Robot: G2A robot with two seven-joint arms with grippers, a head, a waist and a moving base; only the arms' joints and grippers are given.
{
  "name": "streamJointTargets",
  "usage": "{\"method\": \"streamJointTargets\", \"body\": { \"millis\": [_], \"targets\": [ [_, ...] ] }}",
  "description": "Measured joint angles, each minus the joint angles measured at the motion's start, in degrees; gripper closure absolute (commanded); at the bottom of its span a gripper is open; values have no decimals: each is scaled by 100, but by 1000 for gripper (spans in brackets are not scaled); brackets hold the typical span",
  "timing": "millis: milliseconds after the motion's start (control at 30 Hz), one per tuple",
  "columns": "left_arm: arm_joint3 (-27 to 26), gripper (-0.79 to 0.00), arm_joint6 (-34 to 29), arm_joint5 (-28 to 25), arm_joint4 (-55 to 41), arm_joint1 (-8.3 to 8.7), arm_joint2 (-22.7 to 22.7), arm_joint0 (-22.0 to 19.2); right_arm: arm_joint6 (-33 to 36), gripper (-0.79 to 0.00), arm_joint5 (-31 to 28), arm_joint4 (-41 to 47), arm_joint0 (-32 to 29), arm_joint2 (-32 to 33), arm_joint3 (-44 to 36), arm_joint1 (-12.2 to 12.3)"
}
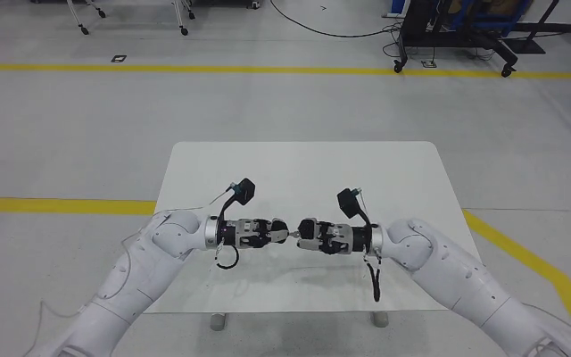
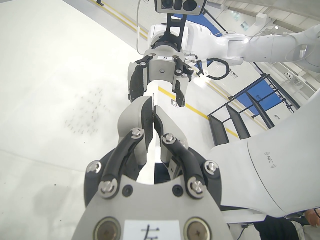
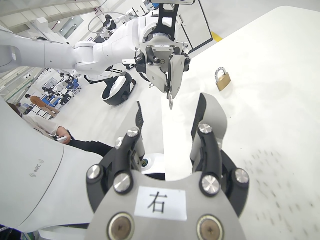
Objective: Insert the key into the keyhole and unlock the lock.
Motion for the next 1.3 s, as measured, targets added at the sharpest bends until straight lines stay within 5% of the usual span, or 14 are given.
{"method": "streamJointTargets", "body": {
  "millis": [367, 567, 700, 1000, 1033, 1100, 1300],
  "targets": [
    [37, 0, 84, -69, 126, 29, 75, -73, 208, -339, 68, 119, 81, -26, 150, -131],
    [31, 0, 165, -91, 200, 30, 86, -74, 304, -234, 83, 140, 120, -22, 231, -193],
    [31, 0, 218, -98, 257, 33, 82, -77, 331, -15, 147, 91, 142, -10, 291, -233],
    [5, 0, 275, -110, 365, 44, 97, -79, 386, 0, 86, 71, 129, 33, 356, -301],
    [3, -25, 281, -106, 374, 45, 100, -81, 398, 0, 74, 72, 126, 42, 361, -307],
    [2, -785, 290, -95, 393, 46, 104, -85, 417, 0, 49, 74, 120, 56, 367, -315],
    [65, -785, 419, -25, 469, 65, 12, -119, 339, 0, -146, 64, 68, 181, 386, -324]
  ]
}}
